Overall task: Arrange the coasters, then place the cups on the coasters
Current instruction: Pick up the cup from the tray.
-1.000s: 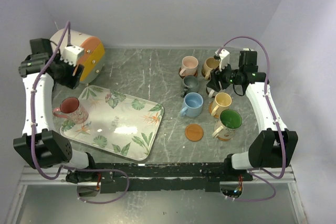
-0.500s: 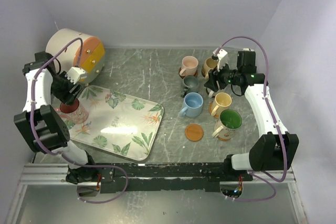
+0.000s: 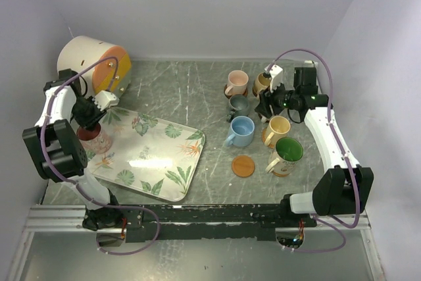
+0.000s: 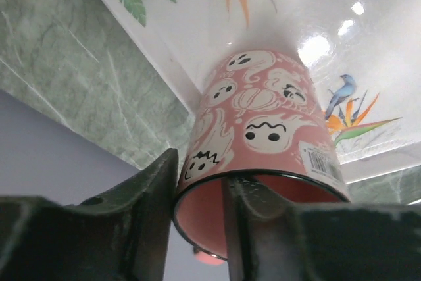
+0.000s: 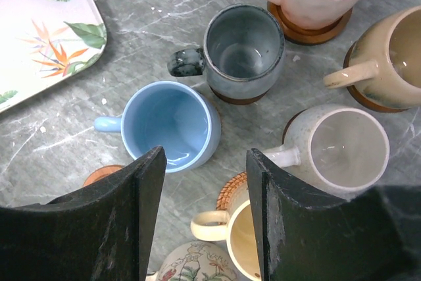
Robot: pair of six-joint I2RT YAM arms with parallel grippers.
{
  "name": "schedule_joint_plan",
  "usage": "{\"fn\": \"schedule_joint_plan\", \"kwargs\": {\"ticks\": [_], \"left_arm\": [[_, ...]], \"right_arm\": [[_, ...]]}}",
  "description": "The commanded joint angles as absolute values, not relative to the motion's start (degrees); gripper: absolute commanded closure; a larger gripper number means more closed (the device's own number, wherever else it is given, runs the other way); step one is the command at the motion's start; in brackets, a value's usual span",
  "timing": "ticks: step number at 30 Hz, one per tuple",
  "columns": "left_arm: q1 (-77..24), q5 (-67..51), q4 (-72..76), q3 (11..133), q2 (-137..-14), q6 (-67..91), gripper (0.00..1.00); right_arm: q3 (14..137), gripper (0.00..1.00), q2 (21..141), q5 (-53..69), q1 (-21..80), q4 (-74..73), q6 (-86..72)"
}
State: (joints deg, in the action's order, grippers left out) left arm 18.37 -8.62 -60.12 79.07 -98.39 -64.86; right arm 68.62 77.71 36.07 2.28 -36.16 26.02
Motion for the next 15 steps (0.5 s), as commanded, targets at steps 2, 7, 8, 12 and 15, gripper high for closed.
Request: {"fn": "schedule_joint_plan", "kwargs": {"ticks": [2, 7, 8, 12, 15], "left_arm": [[15.5, -8.2, -62.1, 78.6, -97.8, -65.4, 0.67], [10.5, -9.2, -65.2, 79.2, -93.9, -60.7, 0.86], [8.6, -9.8, -65.9, 79.2, -92.8, -59.4, 0.88], [-0.9, -11.2, -67.3, 79.6, -88.1, -52.9, 0.88], [-8.2, -12.8, -68.0, 82.5, -86.5, -46.9, 0.88]], "right_arm": [[68.2, 0.48, 77.5, 34.7, 3.0, -34.5, 25.2], [68.2, 0.48, 77.8, 34.2, 3.2, -34.7, 25.1], [68.1, 0.48, 77.7, 34.1, 3.3, -34.6, 25.0], [67.9, 0.48, 77.6, 33.4, 3.3, -33.9, 24.3], [67.9, 0.48, 78.1, 32.1, 3.3, -33.4, 23.2]]}}
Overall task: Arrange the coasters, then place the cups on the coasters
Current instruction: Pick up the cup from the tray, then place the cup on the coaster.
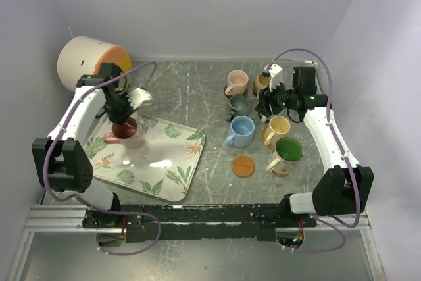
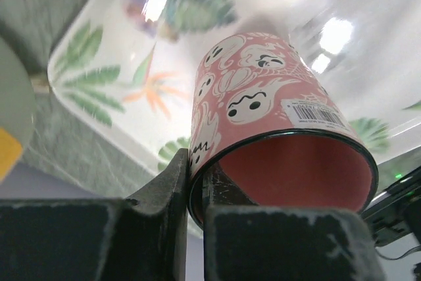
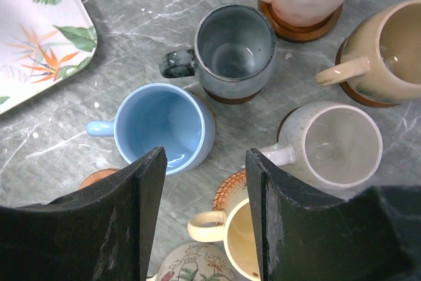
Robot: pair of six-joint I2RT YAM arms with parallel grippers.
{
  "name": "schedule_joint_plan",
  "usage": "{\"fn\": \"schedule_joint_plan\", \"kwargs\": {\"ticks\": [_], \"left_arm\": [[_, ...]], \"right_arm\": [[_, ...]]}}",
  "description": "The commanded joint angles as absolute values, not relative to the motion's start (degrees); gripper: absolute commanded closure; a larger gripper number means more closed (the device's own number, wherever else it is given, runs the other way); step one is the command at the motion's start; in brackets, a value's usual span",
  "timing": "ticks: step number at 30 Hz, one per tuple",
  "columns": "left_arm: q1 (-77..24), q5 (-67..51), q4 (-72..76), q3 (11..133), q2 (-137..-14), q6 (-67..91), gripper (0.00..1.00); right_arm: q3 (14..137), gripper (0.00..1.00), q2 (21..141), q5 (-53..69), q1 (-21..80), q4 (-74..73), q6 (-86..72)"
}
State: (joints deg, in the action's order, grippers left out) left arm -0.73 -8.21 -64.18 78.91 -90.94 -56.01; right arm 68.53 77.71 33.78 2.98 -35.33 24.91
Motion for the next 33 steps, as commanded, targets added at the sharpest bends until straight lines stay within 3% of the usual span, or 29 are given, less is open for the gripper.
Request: {"fn": "schedule_joint_plan", "kwargs": {"ticks": [1, 5, 12, 21, 33], "left_arm": [[-10.4, -13.5, -68.3, 83.9, -86.6, -44.7, 0.89], [-19.8, -15.3, -68.4, 89.4, -87.5, -38.0, 0.92], [-34.2, -14.7, -56.2, 90.6, -87.5, -28.6, 0.93], [-50.8, -11.6, -57.6, 103.2, -100.8, -21.9, 0.93], [-61.4, -10.1, -53.8, 111.9, -111.9, -12.8, 0.93]], "right_arm": [[68.0, 0.49, 78.2, 31.7, 3.3, -33.3, 23.0], [68.3, 0.49, 79.6, 28.9, 3.3, -32.5, 21.5], [67.0, 0.5, 80.2, 23.6, 3.1, -29.6, 20.1], [65.0, 0.5, 78.9, 19.5, 1.9, -26.8, 19.7], [64.2, 0.5, 77.5, 17.5, -2.3, -24.7, 15.9]]}}
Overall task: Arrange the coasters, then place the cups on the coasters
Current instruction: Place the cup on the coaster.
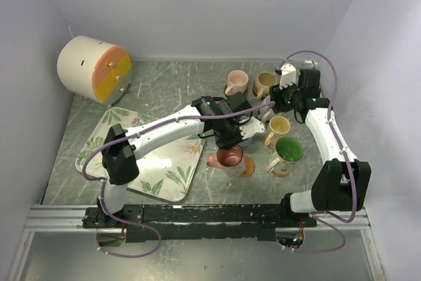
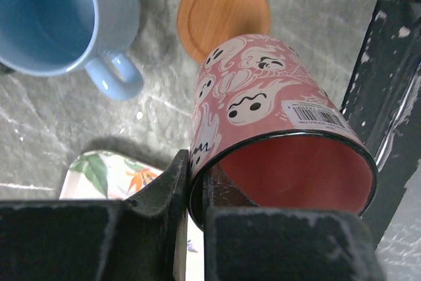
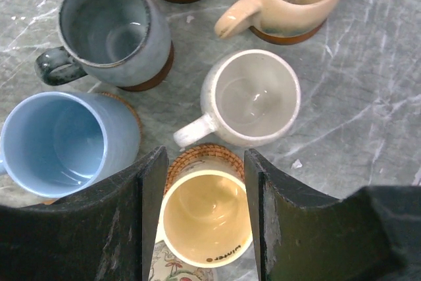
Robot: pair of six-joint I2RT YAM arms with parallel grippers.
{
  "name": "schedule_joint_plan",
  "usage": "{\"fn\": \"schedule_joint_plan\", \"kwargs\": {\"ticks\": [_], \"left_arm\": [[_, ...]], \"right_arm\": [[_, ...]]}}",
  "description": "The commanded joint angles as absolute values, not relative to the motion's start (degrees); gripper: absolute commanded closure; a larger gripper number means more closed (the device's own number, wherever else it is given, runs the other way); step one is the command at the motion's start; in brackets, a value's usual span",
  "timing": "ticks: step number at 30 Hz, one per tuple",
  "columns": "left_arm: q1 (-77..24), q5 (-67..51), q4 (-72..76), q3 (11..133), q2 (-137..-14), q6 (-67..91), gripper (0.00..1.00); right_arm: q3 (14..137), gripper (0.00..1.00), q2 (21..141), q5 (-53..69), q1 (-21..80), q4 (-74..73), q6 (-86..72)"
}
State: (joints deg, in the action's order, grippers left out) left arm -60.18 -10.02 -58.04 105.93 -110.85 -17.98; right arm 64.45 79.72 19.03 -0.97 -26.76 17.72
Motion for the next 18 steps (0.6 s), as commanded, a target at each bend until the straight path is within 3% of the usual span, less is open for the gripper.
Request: {"fn": "schedule_joint_plan", "kwargs": {"ticks": [1, 18], "left_arm": [[-61.7, -10.1, -53.6, 112.6, -112.4, -12.3, 0.93], [-64.3, -3.7, -55.3, 125.3, -122.9, -2.6, 0.93]], "right_arm": [[64.1, 0.5, 77.3, 17.5, -2.5, -24.6, 15.7], [63.3, 0.5, 76.2, 18.3, -3.4, -24.5, 15.9]]}}
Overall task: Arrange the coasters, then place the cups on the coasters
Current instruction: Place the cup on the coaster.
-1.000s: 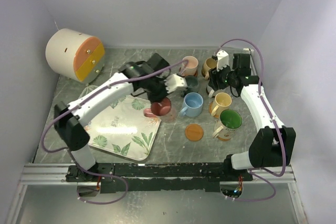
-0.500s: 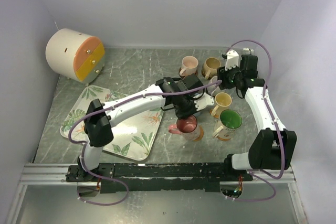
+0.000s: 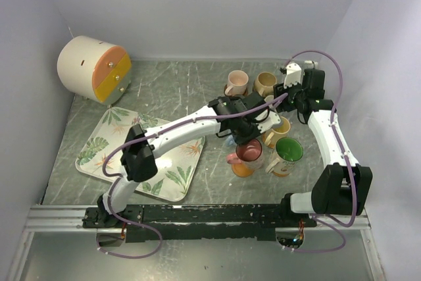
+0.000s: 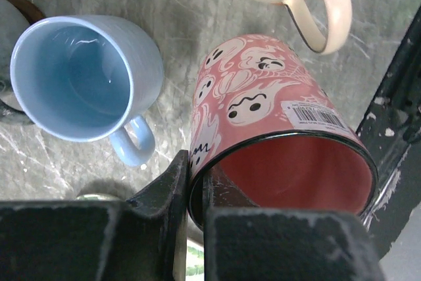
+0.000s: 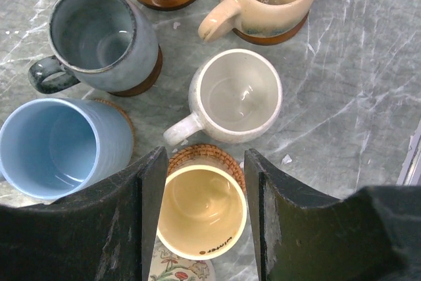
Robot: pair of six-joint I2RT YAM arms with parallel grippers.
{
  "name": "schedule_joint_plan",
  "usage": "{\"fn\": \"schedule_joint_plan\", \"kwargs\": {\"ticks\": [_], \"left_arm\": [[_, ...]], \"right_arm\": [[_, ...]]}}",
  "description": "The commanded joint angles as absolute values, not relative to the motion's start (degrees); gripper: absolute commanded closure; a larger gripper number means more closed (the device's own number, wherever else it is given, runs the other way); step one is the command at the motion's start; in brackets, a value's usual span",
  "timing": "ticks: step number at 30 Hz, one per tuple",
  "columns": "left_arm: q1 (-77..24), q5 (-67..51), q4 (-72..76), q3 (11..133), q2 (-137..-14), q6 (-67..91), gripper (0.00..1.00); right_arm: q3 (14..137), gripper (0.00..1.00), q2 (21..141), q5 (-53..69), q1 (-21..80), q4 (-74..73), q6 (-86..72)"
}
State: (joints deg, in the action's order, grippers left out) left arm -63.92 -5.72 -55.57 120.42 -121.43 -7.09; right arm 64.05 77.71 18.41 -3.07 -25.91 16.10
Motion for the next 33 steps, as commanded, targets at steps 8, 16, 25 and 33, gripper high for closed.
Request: {"fn": "schedule_joint_plan", "kwargs": {"ticks": [8, 16, 25, 33], "left_arm": [[-64.3, -3.7, -55.9, 124.2, -124.4, -1.6, 0.93], [-64.3, -3.6, -56.4, 121.7, -124.1, -1.9, 0.93], [-64.3, -4.0, -56.3, 120.4, -123.1, -2.2, 0.93], [-64.4, -4.2, -56.6, 120.5, -123.7, -2.5, 0.93]], "right_arm": [[63.4, 0.5, 76.9, 18.5, -3.4, -24.8, 16.1], [63.5, 0.5, 77.6, 18.5, -3.5, -25.0, 16.4], [63.5, 0.5, 77.8, 19.0, -3.4, -25.3, 16.6], [63.3, 0.5, 77.4, 18.8, -3.5, -25.1, 16.7]]}}
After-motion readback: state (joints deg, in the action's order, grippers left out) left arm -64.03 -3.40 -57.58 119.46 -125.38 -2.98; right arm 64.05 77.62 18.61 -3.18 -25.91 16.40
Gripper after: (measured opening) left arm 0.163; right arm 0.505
